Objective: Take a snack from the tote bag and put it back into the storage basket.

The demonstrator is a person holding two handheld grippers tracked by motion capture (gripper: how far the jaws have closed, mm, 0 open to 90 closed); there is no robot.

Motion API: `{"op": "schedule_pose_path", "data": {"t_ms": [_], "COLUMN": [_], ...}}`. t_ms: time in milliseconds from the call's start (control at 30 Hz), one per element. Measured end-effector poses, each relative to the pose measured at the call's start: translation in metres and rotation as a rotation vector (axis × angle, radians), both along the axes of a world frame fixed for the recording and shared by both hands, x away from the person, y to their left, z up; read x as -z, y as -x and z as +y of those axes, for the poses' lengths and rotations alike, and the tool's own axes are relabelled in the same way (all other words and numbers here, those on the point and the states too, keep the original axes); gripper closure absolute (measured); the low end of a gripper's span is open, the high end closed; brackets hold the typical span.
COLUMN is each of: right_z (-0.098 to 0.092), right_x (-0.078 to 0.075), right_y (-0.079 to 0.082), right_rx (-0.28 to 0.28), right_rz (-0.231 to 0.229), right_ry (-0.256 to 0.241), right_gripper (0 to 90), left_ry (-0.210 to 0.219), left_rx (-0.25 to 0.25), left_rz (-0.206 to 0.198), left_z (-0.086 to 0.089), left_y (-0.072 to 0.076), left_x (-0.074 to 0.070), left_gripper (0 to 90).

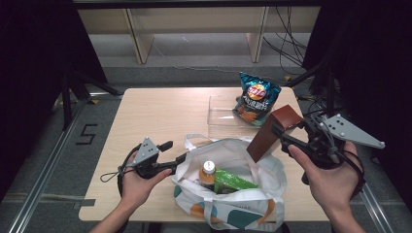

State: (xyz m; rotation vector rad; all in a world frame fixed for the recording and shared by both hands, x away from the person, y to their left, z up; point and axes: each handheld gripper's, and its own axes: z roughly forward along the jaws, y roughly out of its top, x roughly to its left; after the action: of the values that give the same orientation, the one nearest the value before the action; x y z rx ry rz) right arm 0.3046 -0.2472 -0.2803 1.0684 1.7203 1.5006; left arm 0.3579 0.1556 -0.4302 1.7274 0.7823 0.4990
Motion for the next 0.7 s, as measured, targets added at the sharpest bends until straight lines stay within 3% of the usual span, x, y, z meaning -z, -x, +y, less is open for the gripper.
{"op": "schedule_pose_path", "data": {"t_ms": [700], "right_z": [-0.008], "right_x": [-0.011], "right_y": [-0.009], "right_rx": [0.036], "right_rz": [-0.011], "right_ry": [-0.012], "right_gripper": [39.4], "left_ry": [-0.007], "left_rx": [-0.006], "left_rz": [0.003], "left_z": [0.0], "left_y": [0.001], "left_x": [-0.001], "left_gripper": [33.2]}}
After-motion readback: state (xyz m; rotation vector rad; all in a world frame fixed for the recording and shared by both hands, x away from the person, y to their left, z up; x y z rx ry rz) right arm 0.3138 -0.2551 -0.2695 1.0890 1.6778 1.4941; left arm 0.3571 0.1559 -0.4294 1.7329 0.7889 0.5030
